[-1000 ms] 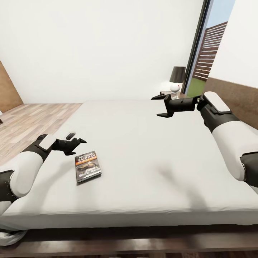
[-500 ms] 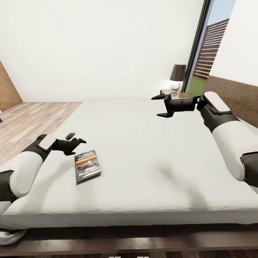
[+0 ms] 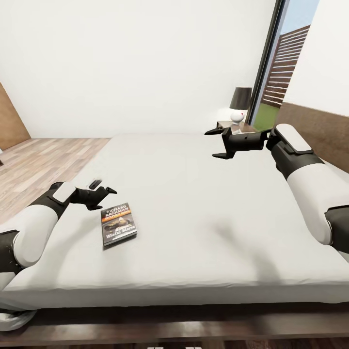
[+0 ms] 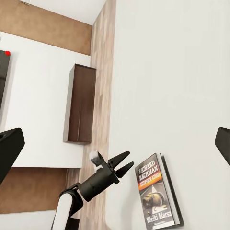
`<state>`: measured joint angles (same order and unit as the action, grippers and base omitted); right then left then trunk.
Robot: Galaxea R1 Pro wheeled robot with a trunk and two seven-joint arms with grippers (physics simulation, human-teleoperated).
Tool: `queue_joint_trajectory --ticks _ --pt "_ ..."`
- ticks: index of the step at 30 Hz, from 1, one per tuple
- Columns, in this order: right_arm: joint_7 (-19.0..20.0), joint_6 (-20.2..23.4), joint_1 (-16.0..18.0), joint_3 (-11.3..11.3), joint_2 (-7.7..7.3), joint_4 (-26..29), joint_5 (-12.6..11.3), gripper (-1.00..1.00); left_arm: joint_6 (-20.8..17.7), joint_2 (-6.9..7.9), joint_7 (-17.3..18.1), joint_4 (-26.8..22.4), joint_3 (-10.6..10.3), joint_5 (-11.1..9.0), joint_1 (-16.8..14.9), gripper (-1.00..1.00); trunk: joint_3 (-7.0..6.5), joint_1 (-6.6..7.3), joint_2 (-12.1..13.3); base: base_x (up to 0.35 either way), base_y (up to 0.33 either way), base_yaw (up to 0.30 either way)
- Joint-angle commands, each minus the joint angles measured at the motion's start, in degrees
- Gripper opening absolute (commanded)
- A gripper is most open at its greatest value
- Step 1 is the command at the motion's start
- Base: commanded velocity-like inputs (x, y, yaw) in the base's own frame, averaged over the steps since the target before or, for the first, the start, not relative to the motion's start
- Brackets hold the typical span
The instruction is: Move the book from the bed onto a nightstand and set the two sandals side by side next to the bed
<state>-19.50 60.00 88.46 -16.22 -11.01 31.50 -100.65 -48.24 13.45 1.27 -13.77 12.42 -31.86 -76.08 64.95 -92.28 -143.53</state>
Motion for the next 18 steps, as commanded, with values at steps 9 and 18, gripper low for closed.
queue_joint_trajectory --ticks 9,18 --pt "-0.4 0.0 0.0 -0.3 -0.07 0.1 -0.5 1.00 -0.3 -0.04 0.1 0.0 0.4 0.3 0.0 1.00 0.94 -0.09 -0.1 0.000 0.000 0.000" --pt "-0.4 0.0 0.0 -0.3 -0.07 0.1 -0.5 1.00 -0.3 -0.09 0.1 0.0 0.3 0.3 0.0 1.00 1.83 -0.19 -0.1 0.000 0.000 0.000"
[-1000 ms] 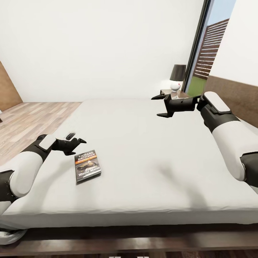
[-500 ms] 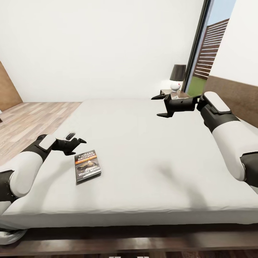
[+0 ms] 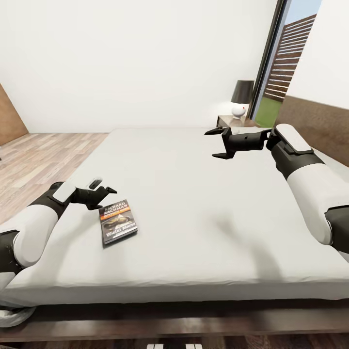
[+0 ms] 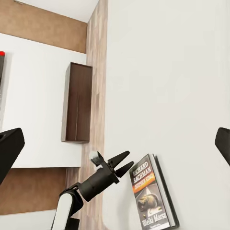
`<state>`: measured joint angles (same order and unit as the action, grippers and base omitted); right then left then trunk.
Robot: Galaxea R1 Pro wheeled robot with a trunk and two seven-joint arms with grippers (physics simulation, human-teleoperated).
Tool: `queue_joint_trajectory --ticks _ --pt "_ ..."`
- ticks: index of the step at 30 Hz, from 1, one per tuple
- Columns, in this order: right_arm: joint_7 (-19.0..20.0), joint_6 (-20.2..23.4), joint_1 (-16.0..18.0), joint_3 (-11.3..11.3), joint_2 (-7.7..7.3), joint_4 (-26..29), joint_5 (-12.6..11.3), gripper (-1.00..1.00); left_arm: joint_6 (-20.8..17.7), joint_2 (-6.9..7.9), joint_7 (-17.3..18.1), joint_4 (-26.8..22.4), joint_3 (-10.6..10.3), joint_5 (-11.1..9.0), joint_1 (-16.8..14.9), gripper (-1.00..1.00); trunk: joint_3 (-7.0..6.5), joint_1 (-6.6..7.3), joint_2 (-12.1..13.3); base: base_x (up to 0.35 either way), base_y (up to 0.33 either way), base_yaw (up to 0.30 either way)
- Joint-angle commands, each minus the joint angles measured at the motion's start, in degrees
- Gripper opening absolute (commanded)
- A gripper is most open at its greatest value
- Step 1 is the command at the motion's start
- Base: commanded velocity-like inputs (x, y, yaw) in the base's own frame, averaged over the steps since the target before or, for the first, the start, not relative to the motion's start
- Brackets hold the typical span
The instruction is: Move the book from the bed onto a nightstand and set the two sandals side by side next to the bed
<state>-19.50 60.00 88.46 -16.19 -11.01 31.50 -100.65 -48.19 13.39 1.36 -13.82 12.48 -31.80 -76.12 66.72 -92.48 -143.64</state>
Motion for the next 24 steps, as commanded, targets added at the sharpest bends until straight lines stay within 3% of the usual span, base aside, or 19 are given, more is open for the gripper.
queue_joint_trajectory --ticks 1,24 --pt "-0.4 0.0 0.0 -0.3 -0.07 0.1 -0.5 1.00 -0.3 -0.03 0.1 0.0 0.3 0.2 0.0 1.00 0.06 0.00 0.0 0.000 0.000 0.000" --pt "-0.4 0.0 0.0 -0.3 -0.08 0.1 -0.5 1.00 -0.3 -0.02 0.1 0.0 0.3 0.3 0.0 1.00 0.06 0.00 0.0 0.000 0.000 0.000"
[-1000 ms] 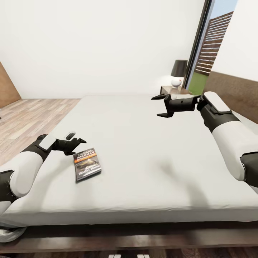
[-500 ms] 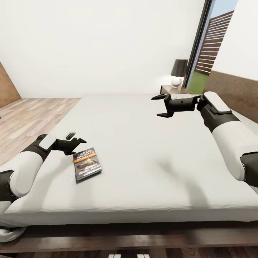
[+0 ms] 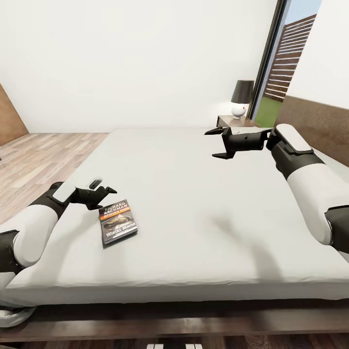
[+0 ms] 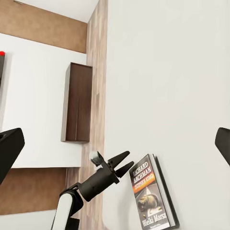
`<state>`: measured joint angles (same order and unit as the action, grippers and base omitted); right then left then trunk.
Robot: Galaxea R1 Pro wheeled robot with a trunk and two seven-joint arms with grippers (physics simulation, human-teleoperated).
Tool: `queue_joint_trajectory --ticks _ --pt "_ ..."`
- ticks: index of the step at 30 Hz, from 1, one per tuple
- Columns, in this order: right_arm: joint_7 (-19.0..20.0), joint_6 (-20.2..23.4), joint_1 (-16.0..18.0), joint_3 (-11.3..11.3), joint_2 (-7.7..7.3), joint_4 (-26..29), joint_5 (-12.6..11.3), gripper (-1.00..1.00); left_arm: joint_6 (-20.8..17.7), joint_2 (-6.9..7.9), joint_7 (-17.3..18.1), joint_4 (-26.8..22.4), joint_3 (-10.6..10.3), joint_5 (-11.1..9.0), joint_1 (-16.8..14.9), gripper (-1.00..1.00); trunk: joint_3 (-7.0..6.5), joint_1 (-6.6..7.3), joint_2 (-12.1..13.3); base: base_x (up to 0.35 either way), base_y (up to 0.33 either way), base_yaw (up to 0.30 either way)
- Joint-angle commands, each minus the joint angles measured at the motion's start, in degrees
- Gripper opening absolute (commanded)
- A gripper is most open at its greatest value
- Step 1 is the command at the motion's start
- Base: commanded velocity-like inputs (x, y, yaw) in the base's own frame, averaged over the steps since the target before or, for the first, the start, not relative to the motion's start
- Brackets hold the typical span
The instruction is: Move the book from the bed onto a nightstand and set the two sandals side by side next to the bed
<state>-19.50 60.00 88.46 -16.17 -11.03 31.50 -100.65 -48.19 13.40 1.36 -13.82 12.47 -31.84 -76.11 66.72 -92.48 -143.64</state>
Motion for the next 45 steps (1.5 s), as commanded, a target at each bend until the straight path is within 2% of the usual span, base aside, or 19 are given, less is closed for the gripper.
queue_joint_trajectory --ticks 1,22,45 --pt "-0.4 0.0 0.0 -0.3 -0.08 0.1 -0.5 1.00 -0.3 -0.04 0.0 0.0 0.3 0.3 0.0 1.00 0.06 0.00 0.0 0.000 0.000 0.000" --pt "-0.4 0.0 0.0 -0.3 -0.05 0.1 -0.5 1.00 -0.3 -0.03 0.0 0.0 0.3 0.3 0.0 1.00 0.06 0.00 0.0 -0.001 0.000 0.000" --pt "-0.4 0.0 0.0 -0.3 -0.05 0.1 -0.5 1.00 -0.3 0.21 0.0 0.0 0.3 0.3 0.0 1.00 0.06 0.00 0.0 -0.071 -0.047 0.000"
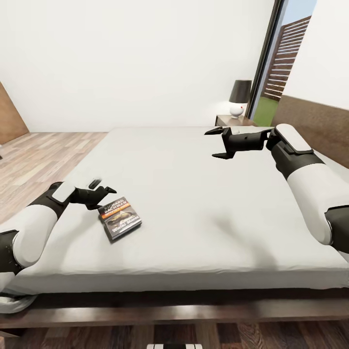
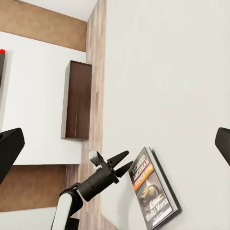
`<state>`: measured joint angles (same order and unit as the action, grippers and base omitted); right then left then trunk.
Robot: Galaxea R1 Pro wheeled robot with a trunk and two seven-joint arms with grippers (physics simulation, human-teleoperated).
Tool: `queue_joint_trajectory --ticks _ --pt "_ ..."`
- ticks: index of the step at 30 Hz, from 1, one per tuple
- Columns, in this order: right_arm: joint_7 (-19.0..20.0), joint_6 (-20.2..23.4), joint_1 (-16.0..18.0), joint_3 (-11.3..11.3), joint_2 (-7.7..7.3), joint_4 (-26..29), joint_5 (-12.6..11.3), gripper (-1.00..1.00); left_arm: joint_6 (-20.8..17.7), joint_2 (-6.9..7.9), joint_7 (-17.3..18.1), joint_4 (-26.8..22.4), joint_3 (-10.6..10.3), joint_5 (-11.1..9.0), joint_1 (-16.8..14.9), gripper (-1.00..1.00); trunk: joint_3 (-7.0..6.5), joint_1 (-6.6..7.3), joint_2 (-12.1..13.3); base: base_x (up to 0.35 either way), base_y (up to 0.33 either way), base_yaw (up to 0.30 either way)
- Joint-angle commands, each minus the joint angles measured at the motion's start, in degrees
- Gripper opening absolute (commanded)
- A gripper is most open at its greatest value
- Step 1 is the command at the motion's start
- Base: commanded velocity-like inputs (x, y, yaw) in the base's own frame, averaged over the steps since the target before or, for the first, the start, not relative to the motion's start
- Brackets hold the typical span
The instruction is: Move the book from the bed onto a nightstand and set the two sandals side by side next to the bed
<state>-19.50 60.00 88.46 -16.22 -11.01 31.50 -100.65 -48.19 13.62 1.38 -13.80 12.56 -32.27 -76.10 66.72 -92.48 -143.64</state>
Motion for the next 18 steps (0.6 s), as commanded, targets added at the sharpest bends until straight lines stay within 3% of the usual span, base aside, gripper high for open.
queue_joint_trajectory --ticks 1,18 --pt "-0.4 0.0 0.0 -0.3 -0.07 0.1 -0.5 1.00 -0.3 -0.03 0.0 0.0 0.2 0.7 0.0 1.00 0.06 0.01 0.0 -0.006 -0.005 0.000" --pt "-0.4 0.0 0.0 -0.3 -0.07 0.1 -0.5 1.00 -0.2 -0.55 0.0 0.0 0.2 0.7 0.0 1.00 0.06 0.01 0.0 -0.001 -0.001 0.000"
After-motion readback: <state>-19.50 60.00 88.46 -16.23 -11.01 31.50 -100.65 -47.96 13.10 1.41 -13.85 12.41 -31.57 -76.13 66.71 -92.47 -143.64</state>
